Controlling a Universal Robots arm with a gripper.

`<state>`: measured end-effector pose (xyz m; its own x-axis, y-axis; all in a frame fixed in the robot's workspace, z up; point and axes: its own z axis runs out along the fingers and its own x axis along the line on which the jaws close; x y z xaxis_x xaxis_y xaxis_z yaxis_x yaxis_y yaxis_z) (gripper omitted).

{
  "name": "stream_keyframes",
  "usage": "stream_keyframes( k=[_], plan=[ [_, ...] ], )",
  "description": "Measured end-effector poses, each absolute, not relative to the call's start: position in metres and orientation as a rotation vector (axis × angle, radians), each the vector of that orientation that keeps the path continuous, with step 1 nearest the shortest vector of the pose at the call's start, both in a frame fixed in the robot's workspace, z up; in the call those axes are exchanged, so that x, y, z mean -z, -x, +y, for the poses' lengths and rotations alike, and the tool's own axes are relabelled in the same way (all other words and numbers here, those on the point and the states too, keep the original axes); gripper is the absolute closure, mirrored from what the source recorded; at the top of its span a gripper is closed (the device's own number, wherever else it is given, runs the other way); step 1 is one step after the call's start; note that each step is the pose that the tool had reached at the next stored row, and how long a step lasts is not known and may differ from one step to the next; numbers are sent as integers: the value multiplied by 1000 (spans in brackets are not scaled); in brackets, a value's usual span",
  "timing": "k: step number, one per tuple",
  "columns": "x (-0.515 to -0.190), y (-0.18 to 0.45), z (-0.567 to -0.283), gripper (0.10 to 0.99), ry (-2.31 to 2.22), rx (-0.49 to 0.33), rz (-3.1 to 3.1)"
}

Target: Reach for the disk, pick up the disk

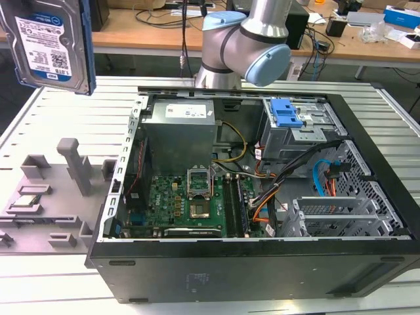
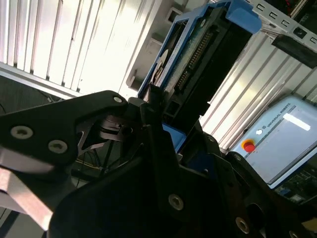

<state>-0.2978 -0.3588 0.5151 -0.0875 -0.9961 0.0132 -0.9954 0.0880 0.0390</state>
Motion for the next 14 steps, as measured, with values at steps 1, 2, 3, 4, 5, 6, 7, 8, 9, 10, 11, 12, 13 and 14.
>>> stream_keyframes(
  k=[1, 2, 3, 4, 5, 6, 7, 8, 9, 10, 11, 12, 13, 14],
  plan=[
    [-515, 292, -359, 714, -2097, 31, -2290],
    [-515, 287, -359, 714, -2097, 31, -2290],
    [-515, 283, -359, 714, -2097, 31, -2290],
    [-515, 278, -359, 714, -2097, 31, -2290],
    [-515, 274, -359, 714, -2097, 31, -2290],
    [-515, 270, -359, 714, -2097, 31, -2290],
    [-515, 267, -359, 714, -2097, 31, -2290],
    [-515, 263, -359, 714, -2097, 31, -2290],
    [-515, 261, -359, 714, -2097, 31, -2290],
    [-515, 258, -359, 714, -2097, 31, -2290],
    [-515, 252, -359, 714, -2097, 31, -2290],
    [-515, 247, -359, 714, -2097, 31, -2290],
    [-515, 242, -359, 714, -2097, 31, -2290],
    [-515, 233, -359, 714, -2097, 31, -2290]
  ],
)
